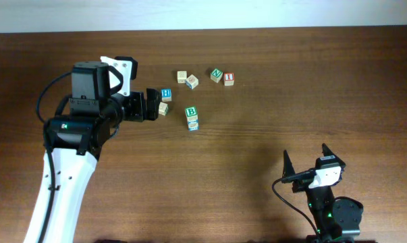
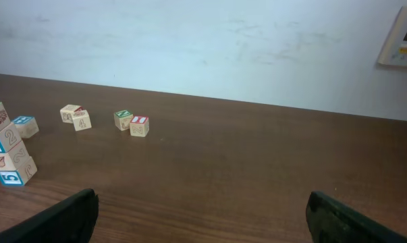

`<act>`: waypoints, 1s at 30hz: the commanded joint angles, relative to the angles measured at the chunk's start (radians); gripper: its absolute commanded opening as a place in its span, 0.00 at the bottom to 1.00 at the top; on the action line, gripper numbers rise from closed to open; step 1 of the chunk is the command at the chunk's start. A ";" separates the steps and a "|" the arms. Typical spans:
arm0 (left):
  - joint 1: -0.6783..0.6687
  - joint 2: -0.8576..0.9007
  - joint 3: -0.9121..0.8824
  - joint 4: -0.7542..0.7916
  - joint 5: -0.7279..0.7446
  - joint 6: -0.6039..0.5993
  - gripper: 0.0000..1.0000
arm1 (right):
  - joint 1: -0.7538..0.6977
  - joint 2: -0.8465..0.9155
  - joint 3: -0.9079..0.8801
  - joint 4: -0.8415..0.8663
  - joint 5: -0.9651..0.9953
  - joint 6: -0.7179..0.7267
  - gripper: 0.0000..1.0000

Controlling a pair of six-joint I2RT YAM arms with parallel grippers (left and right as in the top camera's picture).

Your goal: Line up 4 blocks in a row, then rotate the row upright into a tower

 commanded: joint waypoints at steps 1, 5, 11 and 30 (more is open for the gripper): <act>0.002 -0.005 0.006 0.003 -0.006 0.019 0.99 | 0.006 -0.012 -0.010 0.000 0.010 -0.007 0.98; 0.002 -0.005 0.006 0.003 -0.006 0.019 0.99 | 0.006 -0.012 -0.010 0.000 0.010 -0.007 0.98; 0.002 -0.005 0.006 0.003 -0.006 0.019 0.99 | 0.006 -0.012 -0.010 0.000 0.010 -0.007 0.98; 0.084 -0.929 -0.939 0.692 -0.133 0.313 0.99 | 0.006 -0.012 -0.010 0.000 0.010 -0.007 0.98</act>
